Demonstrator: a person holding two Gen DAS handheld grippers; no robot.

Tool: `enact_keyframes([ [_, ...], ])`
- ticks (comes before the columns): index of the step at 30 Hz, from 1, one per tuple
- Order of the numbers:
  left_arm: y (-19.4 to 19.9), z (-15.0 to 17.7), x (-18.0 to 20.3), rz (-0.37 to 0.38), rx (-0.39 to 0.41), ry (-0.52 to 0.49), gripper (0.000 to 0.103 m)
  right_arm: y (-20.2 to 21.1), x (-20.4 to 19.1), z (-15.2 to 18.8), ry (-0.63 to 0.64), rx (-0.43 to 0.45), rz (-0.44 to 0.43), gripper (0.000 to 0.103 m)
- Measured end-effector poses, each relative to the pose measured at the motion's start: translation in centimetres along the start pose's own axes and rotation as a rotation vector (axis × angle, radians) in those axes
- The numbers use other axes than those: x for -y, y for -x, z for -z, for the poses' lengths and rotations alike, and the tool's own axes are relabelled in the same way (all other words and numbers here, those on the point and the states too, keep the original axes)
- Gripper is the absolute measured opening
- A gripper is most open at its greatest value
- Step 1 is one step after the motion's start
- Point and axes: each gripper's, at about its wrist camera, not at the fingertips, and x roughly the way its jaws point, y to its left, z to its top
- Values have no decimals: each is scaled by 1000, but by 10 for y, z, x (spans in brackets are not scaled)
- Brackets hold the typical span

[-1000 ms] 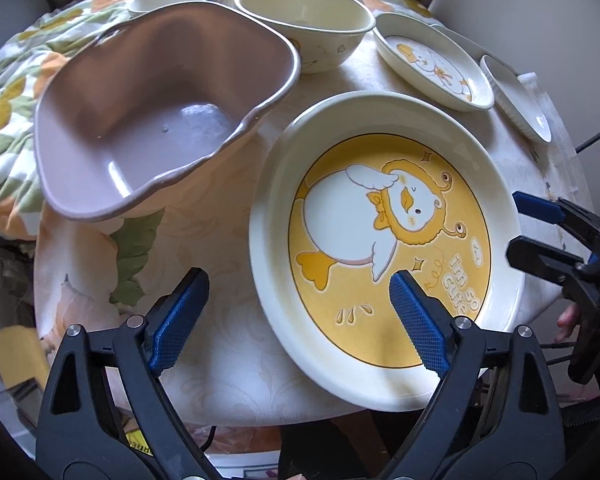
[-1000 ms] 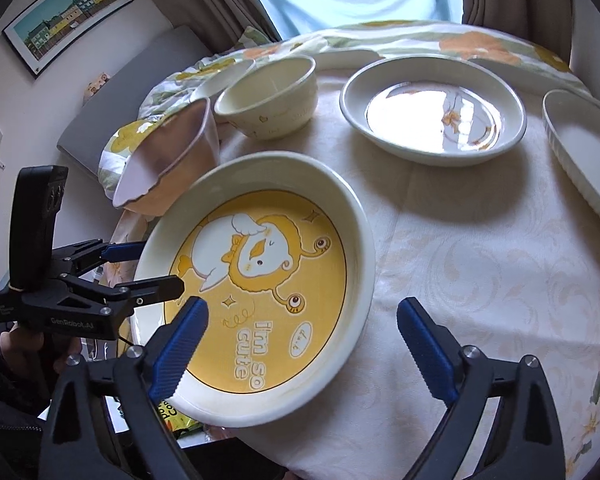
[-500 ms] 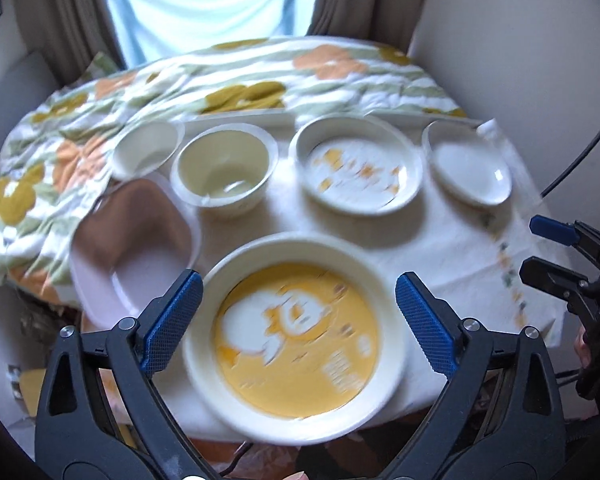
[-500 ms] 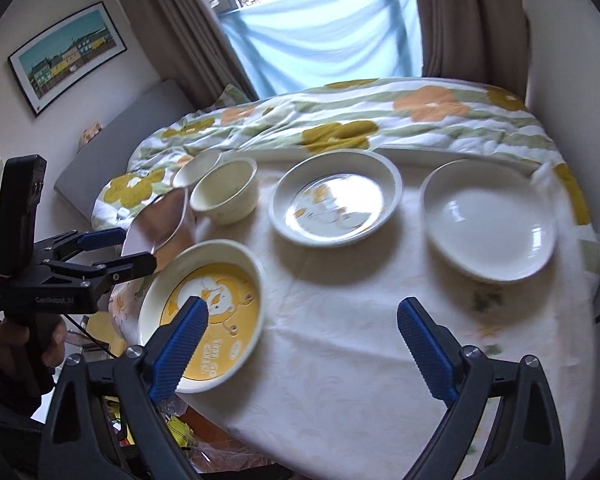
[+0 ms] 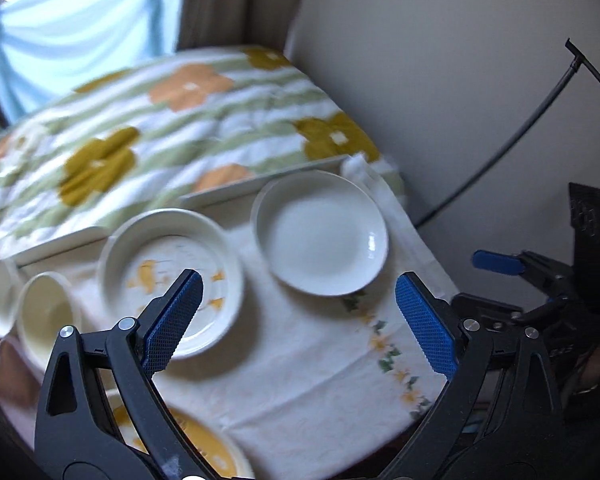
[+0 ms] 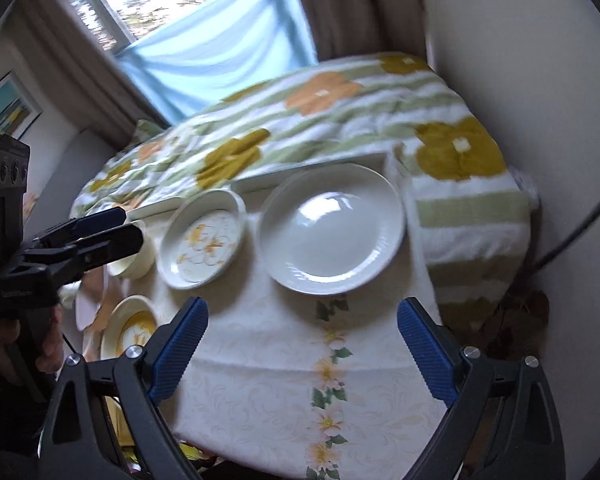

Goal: Organize plates and bowls

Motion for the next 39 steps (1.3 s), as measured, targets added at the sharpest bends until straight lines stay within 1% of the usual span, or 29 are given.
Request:
enact_keyframes([
  [5,-70,-30,-13,84,-125,-61,97,-24,23,0,-104,7,3,94],
  [9,-122,-45,-30,129,-202,-70,97,-50,33,0,-208,26,3,94],
  [11,-140,-45,-39,148,-226,-72,97,-61,40,1,-277,47,12,94],
  [13,-157,-49,-44,162,-246,-82,97,-68,46,4,-355,103,54,94],
  [14,-164,-50,-46,166,-252,-90,97,-72,48,4,-381,119,93,94],
  [15,-170,-52,-49,170,-257,-97,96,-77,49,2,-383,118,111,95],
  [16,-175,-53,-52,178,-261,-98,96,-78,46,0,-367,134,101,94],
  [18,-184,-56,-55,200,-272,-96,95,-82,39,-6,-327,137,132,94],
  [19,-187,-57,-56,207,-272,-98,92,-85,37,-8,-320,125,127,94],
  [20,-189,-57,-56,215,-274,-103,90,-86,36,-10,-327,121,103,94],
  [22,-193,-58,-57,224,-281,-120,76,-87,40,-10,-383,123,61,94],
  [23,-196,-59,-57,228,-285,-127,73,-89,42,-11,-407,120,53,93],
  [24,-199,-59,-58,230,-291,-132,65,-89,45,-14,-422,121,60,92],
  [25,-202,-60,-59,230,-297,-136,60,-91,45,-12,-424,126,75,90],
  [27,-208,-61,-61,236,-305,-140,56,-95,46,-12,-420,116,100,82],
  [28,-210,-61,-62,240,-305,-140,52,-97,45,-11,-424,117,102,77],
  [29,-210,-60,-62,241,-303,-144,51,-99,46,-10,-430,121,81,71],
  [30,-210,-61,-62,235,-296,-153,48,-100,47,-10,-441,116,82,68],
  [31,-210,-61,-61,239,-294,-163,42,-101,49,-7,-446,114,82,66],
  [33,-212,-61,-60,242,-297,-169,34,-104,53,-5,-455,113,101,52],
  [34,-213,-61,-60,234,-296,-175,32,-105,55,-3,-459,112,111,47],
  [36,-215,-60,-58,213,-290,-195,28,-107,61,0,-480,109,137,29],
  [37,-215,-59,-57,208,-287,-200,27,-107,65,1,-490,111,135,26],
  [39,-216,-58,-58,209,-284,-203,27,-108,69,3,-496,112,137,18],
])
